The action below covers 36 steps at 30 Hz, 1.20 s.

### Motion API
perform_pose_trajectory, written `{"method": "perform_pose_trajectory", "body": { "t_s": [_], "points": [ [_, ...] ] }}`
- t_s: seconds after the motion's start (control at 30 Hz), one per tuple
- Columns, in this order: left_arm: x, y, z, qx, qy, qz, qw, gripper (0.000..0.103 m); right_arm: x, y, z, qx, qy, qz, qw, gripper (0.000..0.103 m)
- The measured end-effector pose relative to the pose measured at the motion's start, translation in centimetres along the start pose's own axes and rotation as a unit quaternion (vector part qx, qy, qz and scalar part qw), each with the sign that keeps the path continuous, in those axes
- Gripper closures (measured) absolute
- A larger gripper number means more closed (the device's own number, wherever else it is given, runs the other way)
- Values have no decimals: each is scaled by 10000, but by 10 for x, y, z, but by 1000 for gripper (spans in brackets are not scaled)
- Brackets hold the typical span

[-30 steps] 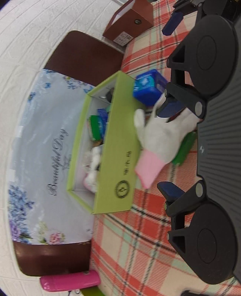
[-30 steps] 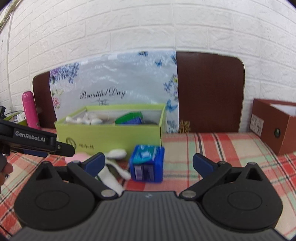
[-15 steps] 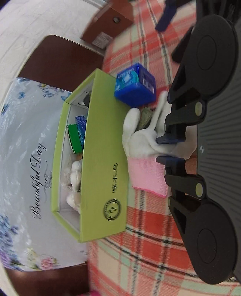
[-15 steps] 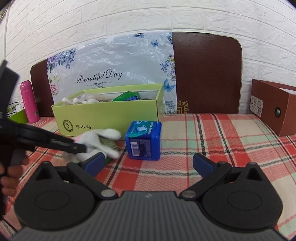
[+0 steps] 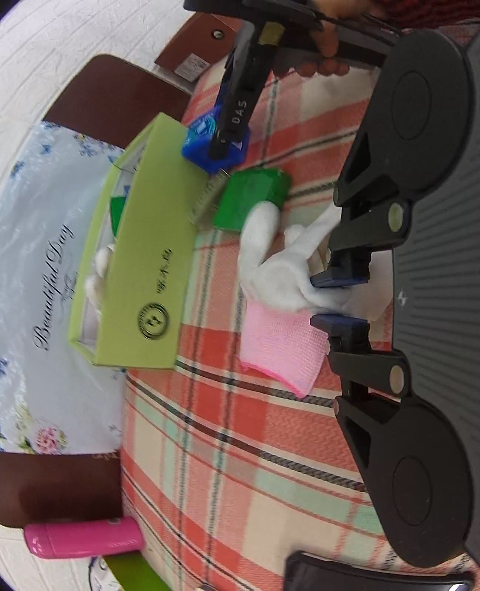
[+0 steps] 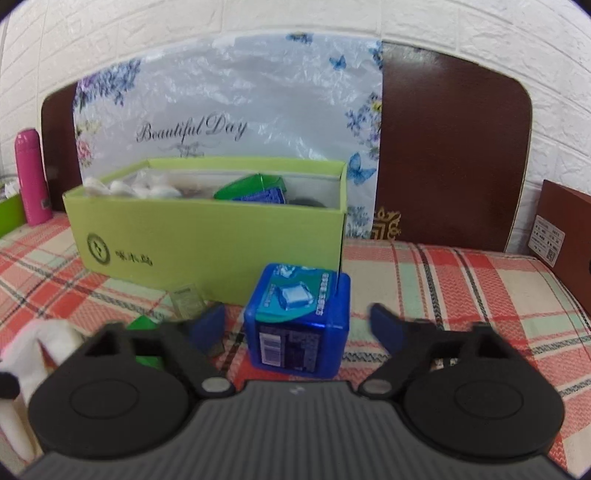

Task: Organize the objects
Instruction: 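Grasp the second white glove with the left gripper while the right gripper grasps the blue cube box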

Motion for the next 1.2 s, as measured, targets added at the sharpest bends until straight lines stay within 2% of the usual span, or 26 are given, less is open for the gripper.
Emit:
{"method": "perform_pose_trajectory", "body": {
  "t_s": [0.07, 0.2, 0.27, 0.53, 0.87, 0.97, 1.0, 1.07, 1.13, 1.2],
  "points": [
    [0, -1, 1, -5, 31, -51, 10000, 81, -4, 3, -3, -14, -63, 102, 9999, 43],
    [6, 2, 1, 172, 165, -11, 9997, 39, -13, 9, -20, 54, -163, 128, 9998, 43],
    [9, 5, 2, 292, 214, 66, 9993, 37, -19, 14, -31, 88, -188, 122, 9997, 43],
    [8, 20, 11, 263, 201, 275, 9991, 37, -33, 27, -66, 62, -315, -24, 9995, 43],
    [10, 25, 12, 255, 216, 299, 9990, 37, -37, 29, -72, 60, -329, -29, 9994, 43],
    [10, 25, 12, 232, 204, 287, 9991, 40, -37, 30, -73, 77, -343, -30, 9994, 43],
    [10, 26, 12, 221, 201, 299, 9991, 45, -38, 30, -74, 84, -353, -32, 9993, 43],
    [10, 26, 12, 219, 190, 344, 9990, 57, -38, 29, -76, 118, -380, -21, 9992, 43],
    [9, 27, 13, 127, 156, 335, 9992, 79, -39, 27, -78, 152, -407, -19, 9991, 43],
    [9, 28, 13, 61, 139, 311, 9994, 94, -39, 25, -79, 192, -430, -38, 9989, 43]
  ]
}}
Point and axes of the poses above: each gripper's, at about its wrist camera, not at the fingertips, and z roughly the way its jaws point, y to its right, x to its top, the point moved 9 cm from there along z, roughly the way its jaws point, and after that the axes turned 14 degrees about z, right-handed, at the moved point
